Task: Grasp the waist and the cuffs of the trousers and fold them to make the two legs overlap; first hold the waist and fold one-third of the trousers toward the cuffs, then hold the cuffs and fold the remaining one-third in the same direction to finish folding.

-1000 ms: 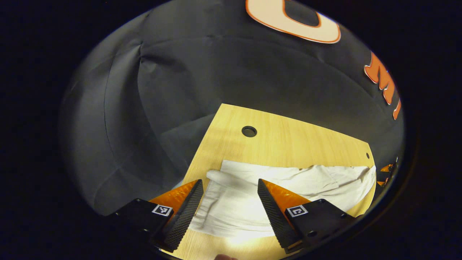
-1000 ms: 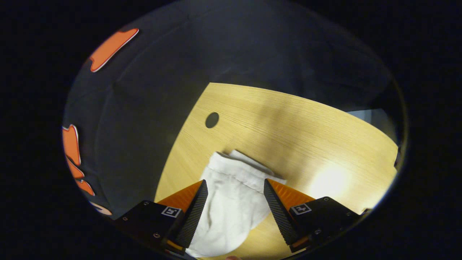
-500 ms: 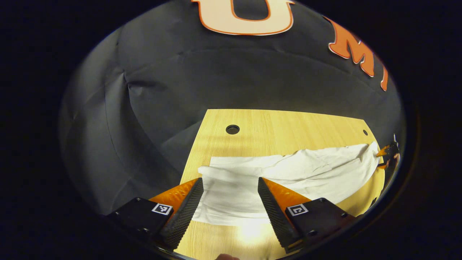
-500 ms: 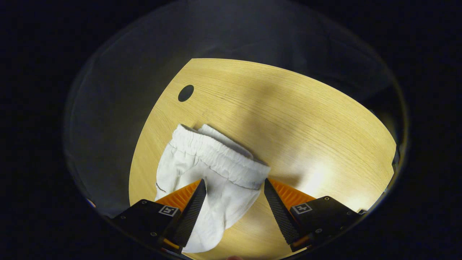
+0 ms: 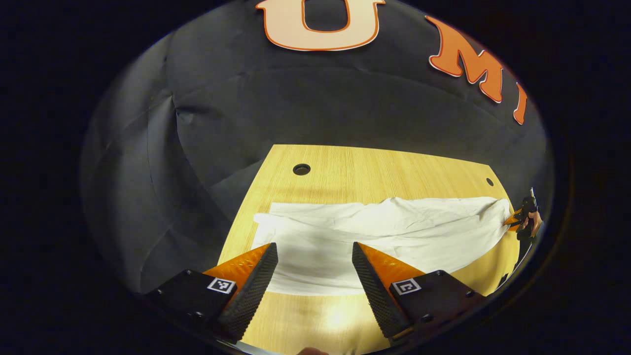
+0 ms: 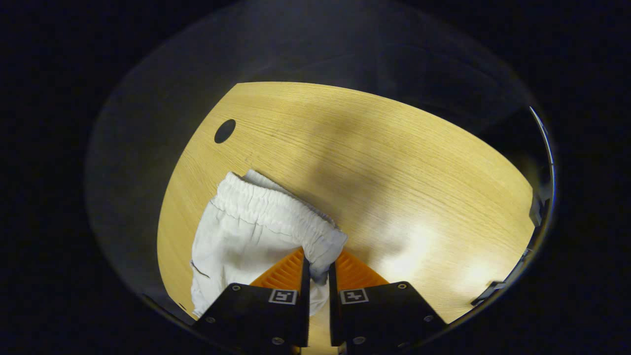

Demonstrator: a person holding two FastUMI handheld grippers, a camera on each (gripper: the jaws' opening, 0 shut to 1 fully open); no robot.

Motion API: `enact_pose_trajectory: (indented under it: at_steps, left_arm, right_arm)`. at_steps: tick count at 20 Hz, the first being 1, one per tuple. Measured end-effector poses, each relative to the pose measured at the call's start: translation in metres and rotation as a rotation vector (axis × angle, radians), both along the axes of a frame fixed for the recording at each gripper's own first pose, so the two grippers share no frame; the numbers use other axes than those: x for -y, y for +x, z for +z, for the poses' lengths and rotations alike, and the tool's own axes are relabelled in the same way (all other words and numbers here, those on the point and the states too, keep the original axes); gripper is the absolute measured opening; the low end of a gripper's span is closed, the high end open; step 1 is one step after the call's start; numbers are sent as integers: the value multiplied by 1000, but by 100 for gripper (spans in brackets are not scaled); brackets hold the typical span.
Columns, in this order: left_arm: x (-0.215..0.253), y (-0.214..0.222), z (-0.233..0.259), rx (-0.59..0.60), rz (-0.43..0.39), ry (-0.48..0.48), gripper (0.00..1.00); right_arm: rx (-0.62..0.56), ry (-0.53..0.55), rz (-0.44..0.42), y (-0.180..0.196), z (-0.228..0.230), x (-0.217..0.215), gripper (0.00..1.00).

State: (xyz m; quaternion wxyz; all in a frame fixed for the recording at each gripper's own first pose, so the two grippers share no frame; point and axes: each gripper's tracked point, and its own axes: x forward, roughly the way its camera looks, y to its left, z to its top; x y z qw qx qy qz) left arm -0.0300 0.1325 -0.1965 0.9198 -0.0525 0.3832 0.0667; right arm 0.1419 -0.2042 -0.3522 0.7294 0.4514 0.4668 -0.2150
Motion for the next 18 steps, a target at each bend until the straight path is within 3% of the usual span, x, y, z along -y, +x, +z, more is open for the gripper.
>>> enact_pose_trajectory:
  at_steps: [2, 5, 8, 13, 18]
  left_arm:
    - [17, -12, -6, -19, -9, -19, 99]
    - [37, -25, -16, -34, -31, -26, 100]
    - [44, -33, -21, -35, -40, -37, 99]
    - [34, -30, -26, -24, -51, -73, 99]
    - [5, -32, -44, -22, -26, -41, 100]
  right_arm:
    - [42, 85, -38, 2, -2, -3, 6]
    - [98, 77, -32, 3, 8, -4, 5]
    - [224, 71, 5, 10, 46, -14, 5]
    - [358, -77, 88, 6, 105, -19, 2]
    - [444, -184, 184, 7, 156, -18, 3]
